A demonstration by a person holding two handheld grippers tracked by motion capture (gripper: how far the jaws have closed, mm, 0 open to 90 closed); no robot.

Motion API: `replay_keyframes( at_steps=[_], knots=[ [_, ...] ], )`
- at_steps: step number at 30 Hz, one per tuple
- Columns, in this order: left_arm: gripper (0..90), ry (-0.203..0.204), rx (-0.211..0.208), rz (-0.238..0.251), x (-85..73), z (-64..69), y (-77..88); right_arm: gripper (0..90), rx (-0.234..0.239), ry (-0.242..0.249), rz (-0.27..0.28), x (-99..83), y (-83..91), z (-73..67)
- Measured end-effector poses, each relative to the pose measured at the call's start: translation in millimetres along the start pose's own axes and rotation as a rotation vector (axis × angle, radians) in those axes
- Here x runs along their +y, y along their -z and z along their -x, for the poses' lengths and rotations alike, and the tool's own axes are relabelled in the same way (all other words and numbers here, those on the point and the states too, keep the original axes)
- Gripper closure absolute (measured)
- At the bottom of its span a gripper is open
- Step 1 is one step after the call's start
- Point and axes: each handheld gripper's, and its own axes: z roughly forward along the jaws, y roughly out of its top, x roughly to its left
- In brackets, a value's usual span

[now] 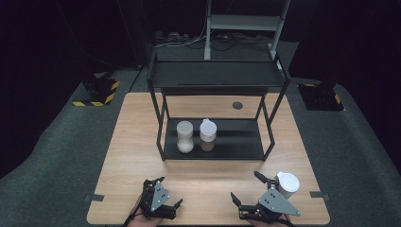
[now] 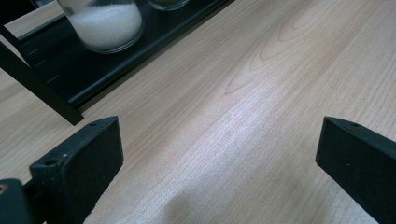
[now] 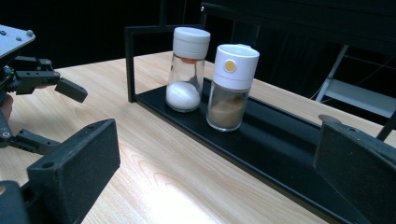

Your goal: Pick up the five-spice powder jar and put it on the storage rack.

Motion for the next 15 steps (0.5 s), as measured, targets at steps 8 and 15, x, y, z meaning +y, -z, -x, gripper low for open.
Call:
replay_keyframes(
  at_steps=[8, 15],
  knots=[
    [0.9, -0.002, 0.0, -0.002, 0.1, 0.1, -0.2, 0.0, -0.016, -0.006, 0.005, 1.9, 7.7, 5.5],
    [0.9, -0.003, -0.001, -0.004, 0.2, 0.1, -0.3, 0.0, -0.027, -0.009, 0.0, 0.0, 13.5, 10.5]
  ],
)
